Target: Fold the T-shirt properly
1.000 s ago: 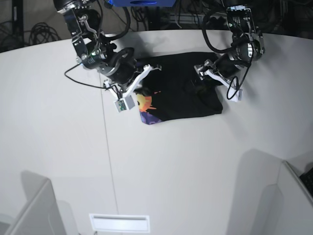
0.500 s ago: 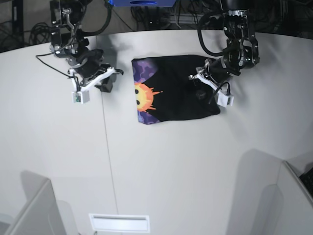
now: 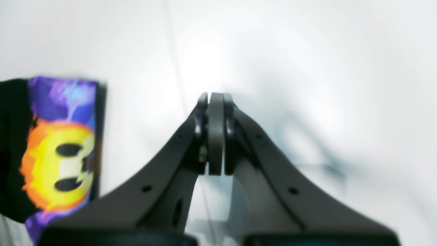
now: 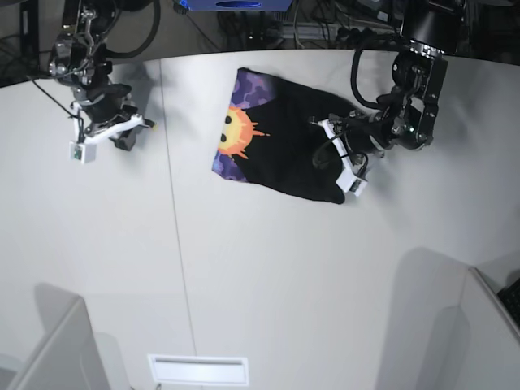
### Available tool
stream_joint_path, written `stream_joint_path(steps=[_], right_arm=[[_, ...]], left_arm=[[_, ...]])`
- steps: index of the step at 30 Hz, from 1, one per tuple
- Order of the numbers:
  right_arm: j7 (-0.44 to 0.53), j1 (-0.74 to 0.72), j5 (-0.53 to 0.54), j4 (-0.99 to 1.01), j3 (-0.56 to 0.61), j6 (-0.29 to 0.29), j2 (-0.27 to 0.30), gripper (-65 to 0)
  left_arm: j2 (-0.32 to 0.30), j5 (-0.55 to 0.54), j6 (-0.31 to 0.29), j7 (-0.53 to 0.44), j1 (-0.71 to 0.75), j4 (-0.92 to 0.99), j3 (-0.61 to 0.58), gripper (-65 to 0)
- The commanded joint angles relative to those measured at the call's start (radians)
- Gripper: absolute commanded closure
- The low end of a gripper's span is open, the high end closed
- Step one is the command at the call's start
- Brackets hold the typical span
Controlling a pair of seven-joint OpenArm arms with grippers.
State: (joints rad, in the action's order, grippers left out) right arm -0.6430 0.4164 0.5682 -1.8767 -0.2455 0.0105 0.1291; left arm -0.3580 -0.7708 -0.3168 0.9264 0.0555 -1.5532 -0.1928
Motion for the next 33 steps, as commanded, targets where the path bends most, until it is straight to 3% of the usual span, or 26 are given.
stream_joint_path(steps=[1,6,10,17,22,28,33], right_arm=[[0.021,0.000,0.003,-0.017,-0.016,-0.007,0.007,0.0],[0.021,0.011,0.003,-0.017,-0.084,-0.007,-0.018,0.0],[0.019,0.025,0.003,-0.017,-0.176,-0.007,-0.072,0.0],[0.021,0.052,0.003,-0.017,-0.262,-0.007,-0.101,0.0],[0.021,0.071,0.003,-0.019,-0.309,-0.007,-0.151,0.0],[0.021,0.074,0.003,-0.019,-0.340,-0.007,-0.202,0.0],[0.021,0.074,0.003,-0.019,-0.335,-0.007,-0.207,0.0]], left_arm=[[-0.025,0.012,0.003,0.012,-0.030,-0.008,-0.047,0.0],[-0.089,0.012,0.003,0.012,-0.154,-0.008,-0.257,0.0],[-0.114,0.012,0.002,0.012,-0.242,-0.008,-0.385,0.0],[-0.148,0.020,-0.005,0.006,-0.400,-0.006,-0.626,0.0],[-0.141,0.190,-0.012,0.004,-0.487,-0.003,-0.776,0.0],[-0.102,0.420,-0.203,0.004,-0.509,-0.002,-0.822,0.0],[-0.054,0.600,-0.288,0.003,-0.509,0.000,-0.822,0.0]])
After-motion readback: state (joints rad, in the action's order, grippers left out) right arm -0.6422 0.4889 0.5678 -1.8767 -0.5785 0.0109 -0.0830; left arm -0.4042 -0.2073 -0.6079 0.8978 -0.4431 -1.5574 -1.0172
